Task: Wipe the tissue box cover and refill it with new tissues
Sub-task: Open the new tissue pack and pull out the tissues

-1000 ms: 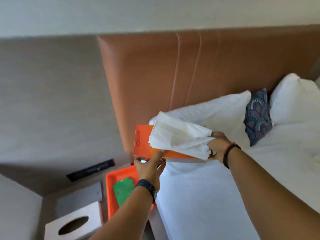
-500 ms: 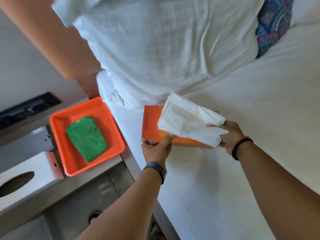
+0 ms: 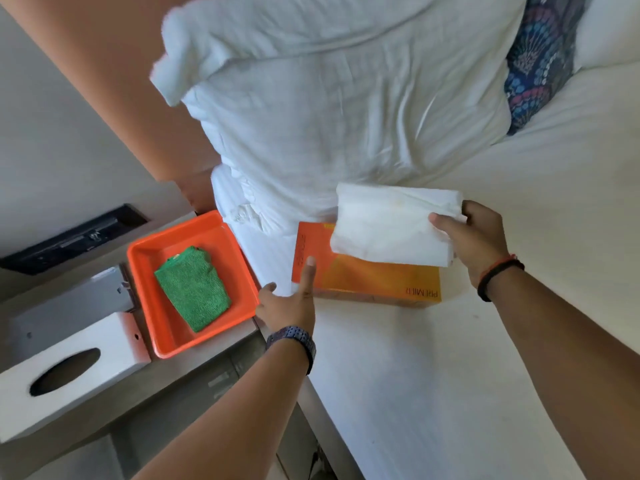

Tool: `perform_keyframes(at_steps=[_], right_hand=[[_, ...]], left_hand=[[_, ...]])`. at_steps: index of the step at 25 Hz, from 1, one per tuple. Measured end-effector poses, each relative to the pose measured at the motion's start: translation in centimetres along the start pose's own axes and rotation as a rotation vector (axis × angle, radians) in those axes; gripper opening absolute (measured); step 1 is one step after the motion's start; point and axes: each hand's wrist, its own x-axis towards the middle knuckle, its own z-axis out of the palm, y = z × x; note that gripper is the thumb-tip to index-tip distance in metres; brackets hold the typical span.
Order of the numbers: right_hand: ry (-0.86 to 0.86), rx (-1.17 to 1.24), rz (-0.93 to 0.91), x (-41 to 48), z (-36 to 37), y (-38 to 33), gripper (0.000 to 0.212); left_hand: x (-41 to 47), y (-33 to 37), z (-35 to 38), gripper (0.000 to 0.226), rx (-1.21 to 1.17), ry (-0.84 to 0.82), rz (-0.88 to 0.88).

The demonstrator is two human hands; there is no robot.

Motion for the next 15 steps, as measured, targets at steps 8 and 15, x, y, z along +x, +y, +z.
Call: perform_keyframes(at_steps=[8, 15], right_hand=[[-0.381, -0.101, -0.235, -3.8, 7.8, -14.9, 0.01], [-0.73, 0.077, -0.028, -8.8, 26.7, -16.2, 0.012]], left_hand=[[2.1, 8.0, -11.2, 0.085, -0.46, -0.3, -0.034], [13.5, 10.5, -25.9, 0.097, -0.913, -0.852, -0.081]])
